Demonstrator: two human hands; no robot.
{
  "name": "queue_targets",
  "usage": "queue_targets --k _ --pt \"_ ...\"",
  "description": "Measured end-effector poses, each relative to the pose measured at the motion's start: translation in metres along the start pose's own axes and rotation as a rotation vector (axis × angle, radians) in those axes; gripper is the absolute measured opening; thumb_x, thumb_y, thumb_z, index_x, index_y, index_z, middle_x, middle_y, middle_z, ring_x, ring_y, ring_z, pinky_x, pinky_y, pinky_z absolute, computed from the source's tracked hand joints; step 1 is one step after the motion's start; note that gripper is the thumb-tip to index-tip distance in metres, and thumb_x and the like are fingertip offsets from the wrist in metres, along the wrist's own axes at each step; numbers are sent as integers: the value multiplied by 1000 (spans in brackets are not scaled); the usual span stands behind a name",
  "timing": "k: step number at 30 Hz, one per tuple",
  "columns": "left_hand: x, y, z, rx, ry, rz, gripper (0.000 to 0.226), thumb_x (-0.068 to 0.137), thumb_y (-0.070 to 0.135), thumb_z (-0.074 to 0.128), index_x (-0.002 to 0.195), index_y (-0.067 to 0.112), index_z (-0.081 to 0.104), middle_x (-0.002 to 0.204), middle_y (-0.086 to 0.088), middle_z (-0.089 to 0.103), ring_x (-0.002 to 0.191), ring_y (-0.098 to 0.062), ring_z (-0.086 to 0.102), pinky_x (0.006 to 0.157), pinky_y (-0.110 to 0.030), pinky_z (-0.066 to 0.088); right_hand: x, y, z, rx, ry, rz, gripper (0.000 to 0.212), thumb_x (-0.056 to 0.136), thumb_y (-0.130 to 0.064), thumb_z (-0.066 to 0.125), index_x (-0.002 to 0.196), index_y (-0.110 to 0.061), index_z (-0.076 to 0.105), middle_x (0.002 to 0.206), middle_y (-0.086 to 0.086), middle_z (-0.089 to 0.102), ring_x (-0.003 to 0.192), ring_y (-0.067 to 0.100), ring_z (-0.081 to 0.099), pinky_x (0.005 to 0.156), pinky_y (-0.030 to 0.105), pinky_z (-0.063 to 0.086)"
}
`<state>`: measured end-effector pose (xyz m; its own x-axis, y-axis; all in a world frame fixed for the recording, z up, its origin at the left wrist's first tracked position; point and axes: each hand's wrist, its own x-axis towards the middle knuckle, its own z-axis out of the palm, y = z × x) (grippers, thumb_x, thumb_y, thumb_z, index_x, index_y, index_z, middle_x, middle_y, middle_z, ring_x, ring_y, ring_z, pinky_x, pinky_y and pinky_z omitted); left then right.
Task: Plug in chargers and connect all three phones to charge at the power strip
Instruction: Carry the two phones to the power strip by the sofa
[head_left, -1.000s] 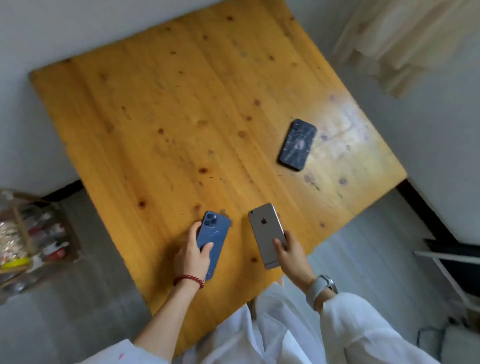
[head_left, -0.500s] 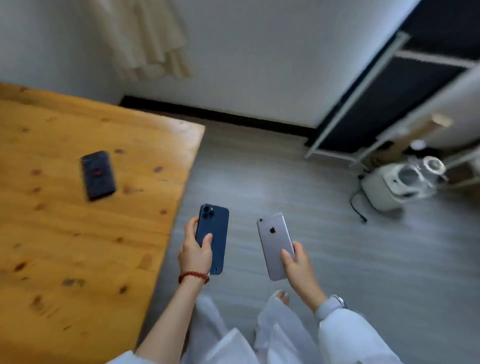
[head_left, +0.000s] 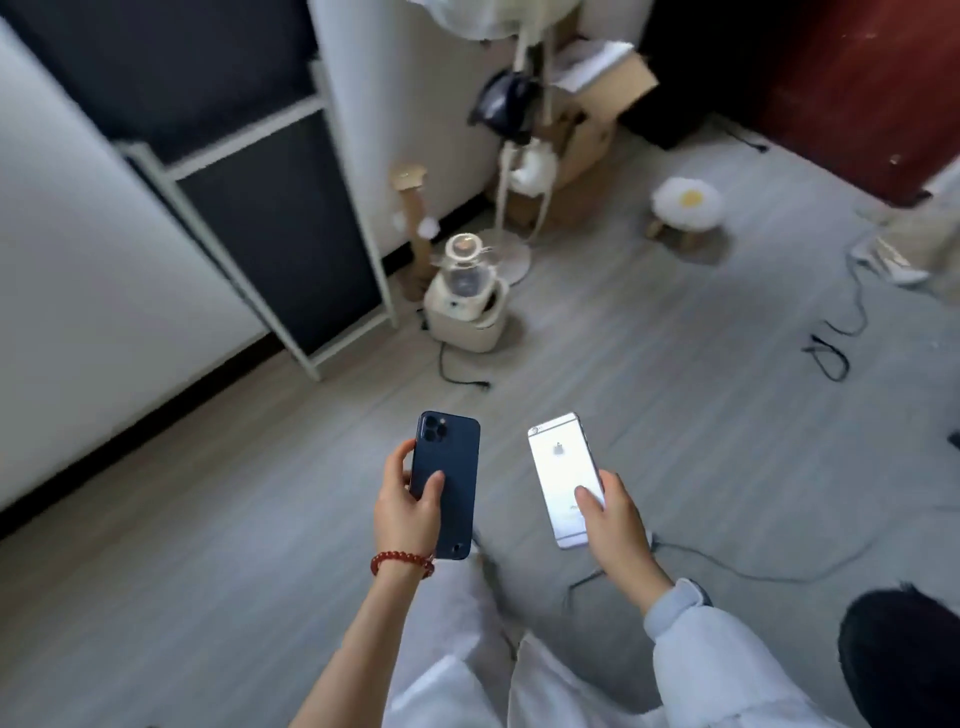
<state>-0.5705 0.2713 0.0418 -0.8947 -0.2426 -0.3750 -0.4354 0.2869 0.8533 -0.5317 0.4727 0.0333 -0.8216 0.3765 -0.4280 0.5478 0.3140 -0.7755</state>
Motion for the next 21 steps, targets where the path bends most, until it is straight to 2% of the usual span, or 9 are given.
queue_targets --k 4,8,10,15,18,21 --pt "72 52 76 97 -128 70 40 84 17 56 119 30 44 87 2 61 71 -8 57 53 -20 39 67 -5 -42 75 104 75 13 93 -12 45 104 -5 48 100 4 55 87 22 54 57 18 41" --pt "145 105 151 132 -193 121 40 82 16 58 119 27 45 90 3 61 70 -7 56 54 -17 39 158 -26 -78 112 205 146 16 92 -11 45 102 0 49 96 9 56 87 28 55 73 35 45" --pt "181 137 186 150 -216 153 41 82 15 58 120 25 46 92 4 59 70 -4 56 56 -16 39 206 -45 -95 140 230 181 16 91 -10 45 102 1 49 94 9 56 88 29 55 77 36 45" --pt "258 229 278 209 -287 237 42 82 12 58 122 19 45 101 6 54 88 -16 53 78 -27 41 298 -88 -151 256 261 230 14 92 -11 46 105 -6 50 96 5 56 87 22 55 71 27 40" --pt "284 273 344 274 -387 271 42 83 14 57 122 21 43 98 2 56 85 -21 55 74 -30 43 333 -90 -193 318 358 294 6 91 -11 46 95 -8 50 89 7 58 83 27 56 63 30 41" --pt "295 305 413 318 -494 301 40 83 15 57 120 23 43 90 -3 59 79 -26 58 65 -30 44 362 -81 -235 372 468 371 12 90 -9 45 96 0 50 92 17 60 78 28 53 62 30 38"
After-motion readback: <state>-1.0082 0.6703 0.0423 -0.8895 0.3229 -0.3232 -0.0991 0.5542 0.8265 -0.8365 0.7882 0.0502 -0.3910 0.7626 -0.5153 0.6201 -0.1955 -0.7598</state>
